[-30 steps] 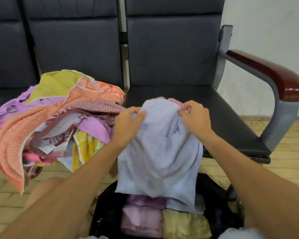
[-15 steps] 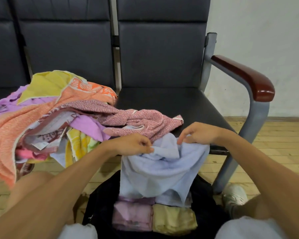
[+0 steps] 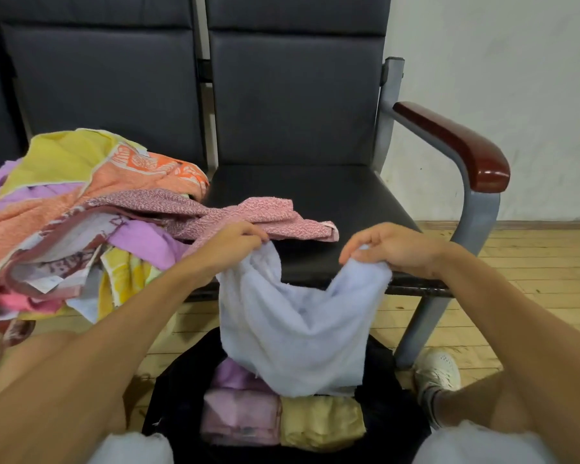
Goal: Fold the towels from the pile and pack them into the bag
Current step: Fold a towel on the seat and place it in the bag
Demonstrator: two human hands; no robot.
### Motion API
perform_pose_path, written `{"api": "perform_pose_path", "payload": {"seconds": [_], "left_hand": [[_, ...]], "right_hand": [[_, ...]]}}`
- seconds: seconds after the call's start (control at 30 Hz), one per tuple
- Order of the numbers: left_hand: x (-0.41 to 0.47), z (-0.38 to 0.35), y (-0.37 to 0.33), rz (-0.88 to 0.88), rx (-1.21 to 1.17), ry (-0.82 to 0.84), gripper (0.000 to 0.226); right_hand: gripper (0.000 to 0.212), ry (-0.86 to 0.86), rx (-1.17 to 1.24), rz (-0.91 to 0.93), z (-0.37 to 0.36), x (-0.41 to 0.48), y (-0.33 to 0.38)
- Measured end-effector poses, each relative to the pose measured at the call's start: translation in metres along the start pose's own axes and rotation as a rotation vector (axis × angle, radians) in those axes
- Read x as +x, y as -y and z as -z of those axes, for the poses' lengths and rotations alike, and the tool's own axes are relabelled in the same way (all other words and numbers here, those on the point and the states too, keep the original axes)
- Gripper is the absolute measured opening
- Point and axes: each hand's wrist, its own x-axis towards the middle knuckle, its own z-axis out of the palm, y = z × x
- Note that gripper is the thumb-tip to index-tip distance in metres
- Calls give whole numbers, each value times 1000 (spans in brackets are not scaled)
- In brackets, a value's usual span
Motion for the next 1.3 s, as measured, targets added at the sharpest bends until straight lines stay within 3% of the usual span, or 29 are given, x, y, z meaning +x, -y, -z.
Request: {"api": "perform_pose_path", "payload": {"seconds": [0.13, 0.23, 0.43, 0.53, 0.6, 0.63, 0.7, 0.8, 0.9, 0.97, 1.13, 1.3], "left_hand": [[-17, 32, -1, -52, -48, -17, 43], [-32, 56, 14, -54, 0, -12, 42], [-63, 65, 34, -38, 227, 337, 15], [-69, 72, 39, -69, 498, 557, 28], [-66, 73, 45, -90, 674, 647, 15], [-65, 72, 47, -97, 705, 673, 7], [-64, 73, 50, -85, 701, 722, 19], [-62, 66, 47, -170, 623, 630, 21], [-53, 49, 45, -373, 505, 309, 10], [-46, 35, 44, -495, 483, 234, 8], [-34, 13, 55, -458, 547, 335, 32], [-43, 14, 39, -377, 253, 408, 17]], "right_hand": [[32, -332, -27, -50, 6, 3, -4], [33, -403, -112, -67, 10, -2, -9], [33, -127, -286, -54, 1, -15, -9], [36, 31, -318, -94, -6, -14, -11], [36, 126, -355, -113, -10, -9, -12], [32, 175, -386, -115, -12, -6, -12], [20, 290, -465, -135, -15, -2, -10], [15, 404, -609, -143, -18, 3, -13], [6, 242, -619, -15, -20, 8, -20], [10, 90, -587, 50, -18, 9, -21], [13, 39, -599, 101, -18, 7, -22], [14, 74, -581, 121, -13, 5, -25]]}}
